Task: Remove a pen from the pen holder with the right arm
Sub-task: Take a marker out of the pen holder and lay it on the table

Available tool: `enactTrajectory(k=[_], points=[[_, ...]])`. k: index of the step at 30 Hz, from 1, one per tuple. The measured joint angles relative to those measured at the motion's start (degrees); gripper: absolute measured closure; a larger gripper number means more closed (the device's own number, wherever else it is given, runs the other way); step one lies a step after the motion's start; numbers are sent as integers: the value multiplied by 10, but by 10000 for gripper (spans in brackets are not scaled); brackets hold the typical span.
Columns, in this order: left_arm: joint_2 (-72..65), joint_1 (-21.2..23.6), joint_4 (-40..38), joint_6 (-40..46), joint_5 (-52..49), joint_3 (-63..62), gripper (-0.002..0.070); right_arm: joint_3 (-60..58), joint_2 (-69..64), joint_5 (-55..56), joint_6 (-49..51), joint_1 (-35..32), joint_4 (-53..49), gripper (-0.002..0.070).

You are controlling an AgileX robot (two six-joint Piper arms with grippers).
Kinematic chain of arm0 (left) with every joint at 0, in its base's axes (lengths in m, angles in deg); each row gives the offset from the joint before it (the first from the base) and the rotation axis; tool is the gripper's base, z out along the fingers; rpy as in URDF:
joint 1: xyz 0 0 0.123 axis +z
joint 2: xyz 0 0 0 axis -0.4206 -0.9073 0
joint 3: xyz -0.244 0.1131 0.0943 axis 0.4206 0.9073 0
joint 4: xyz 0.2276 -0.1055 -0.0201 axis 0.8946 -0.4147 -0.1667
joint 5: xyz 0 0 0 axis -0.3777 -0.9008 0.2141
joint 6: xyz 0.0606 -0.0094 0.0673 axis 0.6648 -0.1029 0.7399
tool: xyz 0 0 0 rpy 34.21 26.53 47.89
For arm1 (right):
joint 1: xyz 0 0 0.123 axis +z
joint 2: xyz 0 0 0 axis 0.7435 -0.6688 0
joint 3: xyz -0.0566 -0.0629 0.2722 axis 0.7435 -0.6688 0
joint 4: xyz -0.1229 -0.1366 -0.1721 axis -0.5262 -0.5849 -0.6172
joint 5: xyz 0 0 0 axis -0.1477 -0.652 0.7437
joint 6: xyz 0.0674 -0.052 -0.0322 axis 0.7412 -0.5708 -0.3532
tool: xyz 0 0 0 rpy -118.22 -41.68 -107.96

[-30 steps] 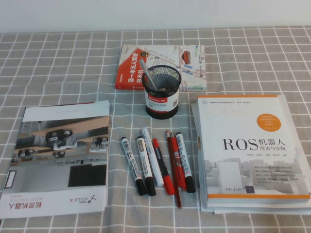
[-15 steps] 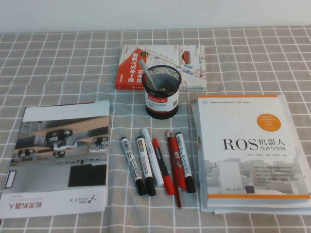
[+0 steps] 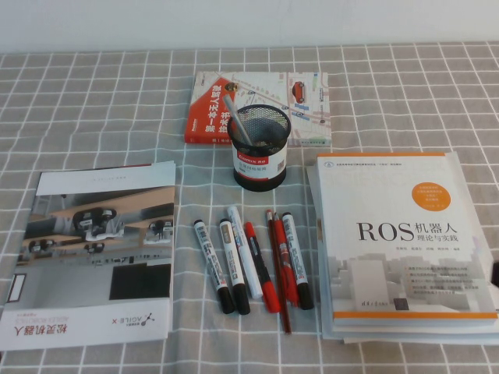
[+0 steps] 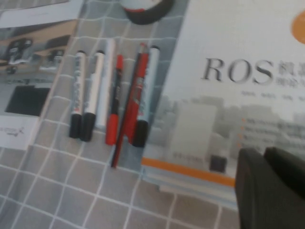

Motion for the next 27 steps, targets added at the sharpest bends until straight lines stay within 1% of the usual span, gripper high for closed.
enactTrajectory(k=[2, 4, 8, 13, 17, 20, 23, 26, 27], points=[[0, 0, 0, 0, 0, 0, 678, 17, -33, 8, -36, 3, 31, 688], [0, 0, 0, 0, 0, 0, 678, 38, -70, 32, -53, 19, 41, 688], [0, 0, 0, 0, 0, 0, 678, 80, -140, 92, -61, 88, 33, 688], [0, 0, 0, 0, 0, 0, 678, 163, -254, 162, -61, 209, -14, 688], [0, 0, 0, 0, 0, 0, 678, 250, -358, 178, -61, 276, -59, 688], [0, 0, 0, 0, 0, 0, 678, 318, -433, 180, -61, 306, -96, 678], [0, 0, 0, 0, 0, 0, 678, 381, -496, 182, -63, 319, -127, 621], [0, 0, 0, 0, 0, 0, 678, 433, -548, 191, -63, 321, -137, 497], [0, 0, 0, 0, 0, 0, 678, 448, -562, 199, -64, 321, -139, 441]])
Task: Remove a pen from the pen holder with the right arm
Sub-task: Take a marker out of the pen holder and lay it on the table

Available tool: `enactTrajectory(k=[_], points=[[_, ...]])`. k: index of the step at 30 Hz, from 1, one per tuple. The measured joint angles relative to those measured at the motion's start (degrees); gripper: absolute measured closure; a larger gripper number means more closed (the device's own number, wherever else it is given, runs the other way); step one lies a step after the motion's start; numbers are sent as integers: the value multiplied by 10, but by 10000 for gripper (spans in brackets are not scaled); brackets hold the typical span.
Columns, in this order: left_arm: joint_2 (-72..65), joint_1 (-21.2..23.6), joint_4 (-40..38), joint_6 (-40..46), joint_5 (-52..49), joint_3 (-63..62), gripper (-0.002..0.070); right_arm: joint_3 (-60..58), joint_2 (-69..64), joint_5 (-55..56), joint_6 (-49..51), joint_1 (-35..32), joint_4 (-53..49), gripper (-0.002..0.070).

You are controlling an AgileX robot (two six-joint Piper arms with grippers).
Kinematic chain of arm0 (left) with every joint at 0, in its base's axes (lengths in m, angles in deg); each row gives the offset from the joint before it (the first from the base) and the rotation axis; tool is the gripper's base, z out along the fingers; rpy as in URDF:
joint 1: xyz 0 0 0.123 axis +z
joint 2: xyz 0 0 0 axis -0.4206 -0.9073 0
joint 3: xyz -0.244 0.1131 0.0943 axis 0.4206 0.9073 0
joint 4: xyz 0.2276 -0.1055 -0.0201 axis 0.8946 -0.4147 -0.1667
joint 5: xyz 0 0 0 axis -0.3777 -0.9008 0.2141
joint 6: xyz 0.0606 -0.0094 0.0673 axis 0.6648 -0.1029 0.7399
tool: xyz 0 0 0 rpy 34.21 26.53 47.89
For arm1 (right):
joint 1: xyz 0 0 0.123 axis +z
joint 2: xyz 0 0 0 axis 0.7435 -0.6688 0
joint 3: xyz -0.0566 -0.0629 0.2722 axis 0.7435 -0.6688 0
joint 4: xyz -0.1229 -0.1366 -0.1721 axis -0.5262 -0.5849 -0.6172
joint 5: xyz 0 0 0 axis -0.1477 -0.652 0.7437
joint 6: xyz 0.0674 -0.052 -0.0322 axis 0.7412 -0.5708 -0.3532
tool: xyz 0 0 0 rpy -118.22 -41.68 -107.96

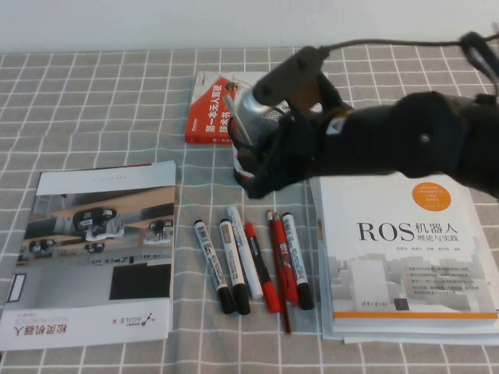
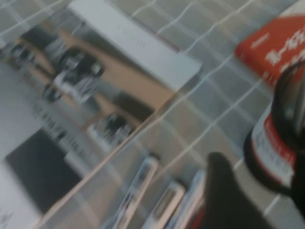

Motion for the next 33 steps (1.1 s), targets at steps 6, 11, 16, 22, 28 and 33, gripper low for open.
enactTrajectory(k=[6, 11, 16, 22, 28, 33], points=[[0, 0, 0, 0, 0, 0, 678, 45, -64, 98, -1, 0, -1, 215], [0, 0, 0, 0, 0, 0, 678, 63, -109, 188, -3, 0, -1, 191], [0, 0, 0, 0, 0, 0, 678, 98, -148, 220, -3, 0, -1, 188], [0, 0, 0, 0, 0, 0, 678, 151, -197, 222, -3, 0, -4, 187], [0, 0, 0, 0, 0, 0, 678, 191, -233, 222, -4, -6, -14, 187], [0, 0, 0, 0, 0, 0, 678, 217, -255, 221, -4, -9, -21, 188]])
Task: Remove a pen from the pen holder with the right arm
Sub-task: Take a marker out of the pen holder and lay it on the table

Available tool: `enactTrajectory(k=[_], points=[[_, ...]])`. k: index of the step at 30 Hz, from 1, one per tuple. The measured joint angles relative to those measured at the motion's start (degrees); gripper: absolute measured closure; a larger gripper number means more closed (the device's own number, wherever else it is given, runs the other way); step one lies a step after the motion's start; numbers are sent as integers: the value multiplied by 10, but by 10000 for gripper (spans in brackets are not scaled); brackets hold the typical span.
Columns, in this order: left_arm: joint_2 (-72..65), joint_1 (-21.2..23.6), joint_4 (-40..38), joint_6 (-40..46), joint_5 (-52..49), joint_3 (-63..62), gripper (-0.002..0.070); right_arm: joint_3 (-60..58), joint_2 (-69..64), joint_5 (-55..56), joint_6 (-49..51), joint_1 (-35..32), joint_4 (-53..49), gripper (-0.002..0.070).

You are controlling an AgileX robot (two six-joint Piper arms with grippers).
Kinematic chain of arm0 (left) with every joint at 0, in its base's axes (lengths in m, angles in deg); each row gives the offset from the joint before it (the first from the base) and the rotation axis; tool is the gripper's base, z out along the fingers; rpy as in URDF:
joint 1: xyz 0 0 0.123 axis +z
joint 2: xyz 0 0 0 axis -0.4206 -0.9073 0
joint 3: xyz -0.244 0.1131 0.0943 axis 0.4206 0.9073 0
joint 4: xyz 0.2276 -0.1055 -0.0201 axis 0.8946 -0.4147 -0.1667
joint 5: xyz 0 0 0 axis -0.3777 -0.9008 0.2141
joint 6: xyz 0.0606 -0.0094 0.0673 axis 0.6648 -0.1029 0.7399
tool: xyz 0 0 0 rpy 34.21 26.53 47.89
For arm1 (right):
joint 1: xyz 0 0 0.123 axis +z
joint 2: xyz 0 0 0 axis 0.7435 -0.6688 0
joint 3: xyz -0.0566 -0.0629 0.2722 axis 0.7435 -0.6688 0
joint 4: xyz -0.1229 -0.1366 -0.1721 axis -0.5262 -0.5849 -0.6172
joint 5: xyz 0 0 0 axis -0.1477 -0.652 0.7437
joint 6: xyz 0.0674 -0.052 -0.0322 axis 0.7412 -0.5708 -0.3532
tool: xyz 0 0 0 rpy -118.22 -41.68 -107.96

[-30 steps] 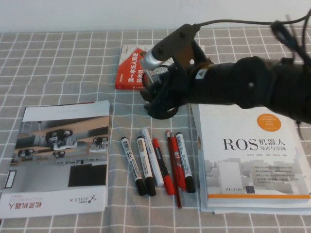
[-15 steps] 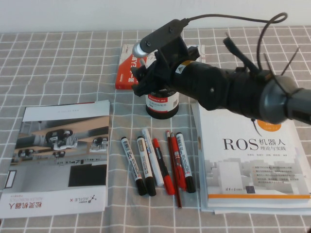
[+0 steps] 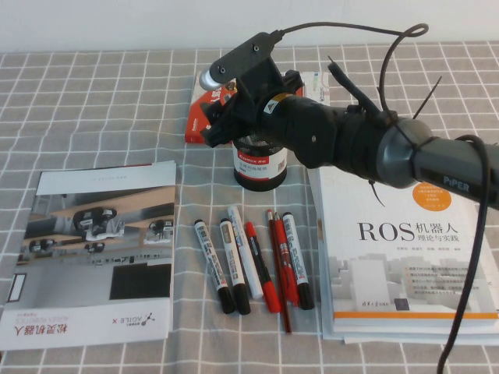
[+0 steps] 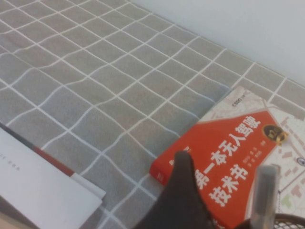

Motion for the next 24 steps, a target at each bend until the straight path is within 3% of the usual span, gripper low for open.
enactTrajectory(k=[19, 24], points=[[0, 0, 0, 0, 0, 0, 678, 45, -51, -15, 0, -11, -2, 234], [0, 0, 0, 0, 0, 0, 678, 45, -54, -14, 0, -11, -2, 284]])
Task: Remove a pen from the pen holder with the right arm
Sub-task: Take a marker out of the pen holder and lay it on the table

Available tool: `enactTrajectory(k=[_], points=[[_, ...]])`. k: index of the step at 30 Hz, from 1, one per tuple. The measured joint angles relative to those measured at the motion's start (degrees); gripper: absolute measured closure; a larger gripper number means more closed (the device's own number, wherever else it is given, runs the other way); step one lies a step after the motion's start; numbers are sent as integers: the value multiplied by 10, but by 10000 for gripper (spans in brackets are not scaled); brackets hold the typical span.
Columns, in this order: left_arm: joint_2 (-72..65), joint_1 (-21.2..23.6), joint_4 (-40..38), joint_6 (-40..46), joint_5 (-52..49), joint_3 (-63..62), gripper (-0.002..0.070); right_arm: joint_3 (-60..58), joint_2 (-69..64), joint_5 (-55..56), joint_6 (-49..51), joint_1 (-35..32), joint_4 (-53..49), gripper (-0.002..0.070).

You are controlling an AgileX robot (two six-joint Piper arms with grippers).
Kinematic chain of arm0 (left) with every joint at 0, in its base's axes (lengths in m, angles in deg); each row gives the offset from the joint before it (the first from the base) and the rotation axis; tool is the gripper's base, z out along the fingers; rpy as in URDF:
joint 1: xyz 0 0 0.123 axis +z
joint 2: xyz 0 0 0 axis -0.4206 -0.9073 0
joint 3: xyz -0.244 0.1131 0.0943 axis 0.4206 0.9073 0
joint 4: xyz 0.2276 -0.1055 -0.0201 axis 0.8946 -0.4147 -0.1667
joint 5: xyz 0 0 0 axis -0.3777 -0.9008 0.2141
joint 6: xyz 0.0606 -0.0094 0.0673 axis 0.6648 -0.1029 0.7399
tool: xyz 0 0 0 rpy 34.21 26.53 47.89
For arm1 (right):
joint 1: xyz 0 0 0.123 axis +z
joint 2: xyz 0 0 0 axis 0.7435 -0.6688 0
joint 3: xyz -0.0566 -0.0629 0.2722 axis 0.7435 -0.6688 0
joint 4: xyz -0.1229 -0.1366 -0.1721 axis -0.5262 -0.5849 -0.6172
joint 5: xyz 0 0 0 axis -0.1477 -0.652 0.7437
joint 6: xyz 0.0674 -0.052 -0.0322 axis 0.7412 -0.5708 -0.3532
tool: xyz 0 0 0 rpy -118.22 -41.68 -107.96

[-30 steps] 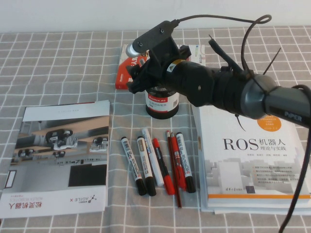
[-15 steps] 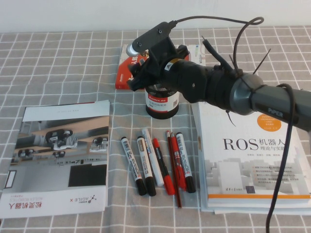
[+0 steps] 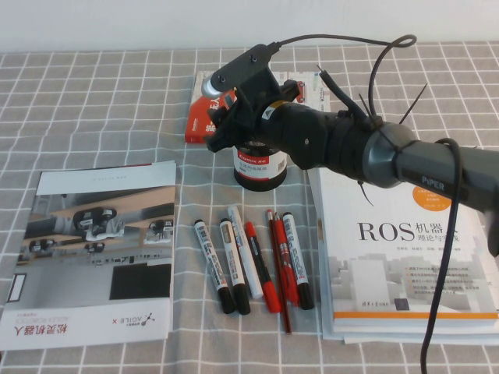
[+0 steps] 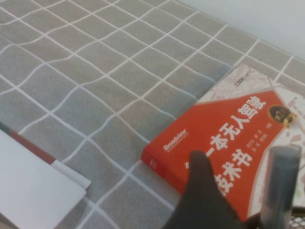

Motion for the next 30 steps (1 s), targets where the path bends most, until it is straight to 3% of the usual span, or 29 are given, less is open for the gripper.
enactTrajectory(k=[20, 30], points=[[0, 0, 0, 0, 0, 0, 678, 0, 0, 7, 0, 0, 0, 636], [0, 0, 0, 0, 0, 0, 678, 0, 31, -21, 0, 0, -3, 638]])
